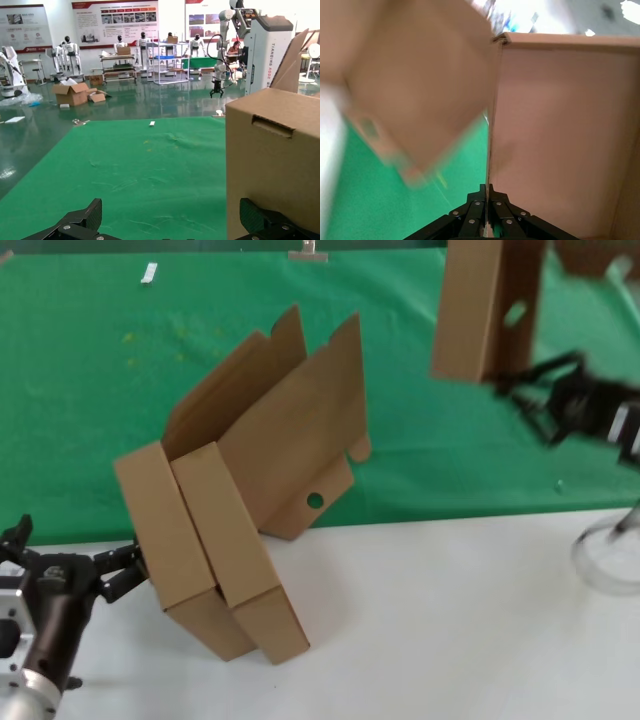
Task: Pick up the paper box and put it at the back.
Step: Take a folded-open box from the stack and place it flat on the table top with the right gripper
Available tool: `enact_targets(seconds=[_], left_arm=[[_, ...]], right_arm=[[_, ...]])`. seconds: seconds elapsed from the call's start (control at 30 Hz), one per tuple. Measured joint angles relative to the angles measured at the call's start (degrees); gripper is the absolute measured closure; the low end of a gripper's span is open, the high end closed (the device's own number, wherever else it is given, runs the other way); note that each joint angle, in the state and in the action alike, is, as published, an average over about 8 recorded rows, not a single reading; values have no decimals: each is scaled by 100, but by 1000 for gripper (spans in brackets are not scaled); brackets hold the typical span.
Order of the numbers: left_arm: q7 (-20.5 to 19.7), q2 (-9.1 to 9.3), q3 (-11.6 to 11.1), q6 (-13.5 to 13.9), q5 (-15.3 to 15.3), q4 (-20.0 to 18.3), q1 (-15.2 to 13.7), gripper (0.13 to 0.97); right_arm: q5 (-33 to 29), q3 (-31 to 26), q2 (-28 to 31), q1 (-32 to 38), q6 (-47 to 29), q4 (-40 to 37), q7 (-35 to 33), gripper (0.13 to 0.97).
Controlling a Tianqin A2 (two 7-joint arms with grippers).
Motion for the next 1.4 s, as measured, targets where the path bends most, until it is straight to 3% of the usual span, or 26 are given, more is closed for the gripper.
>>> enact_targets(seconds=[0.23,0.4,0.9,1.4], left_arm=[[-4,0,0,0,1,0,0,132],[-2,0,0,0,2,0,0,132],[-2,0,0,0,2,0,0,132],[-1,0,0,0,2,0,0,132]], right_arm=[[-60,168,-137,735,1628,-48,-1252,941],[-86,288,-386,925,2526,-28,-1545,941],[-1345,-666,-732,471,3488,-41,-629,941],[-2369,-1490,-426,303,4130,-52,817,942]])
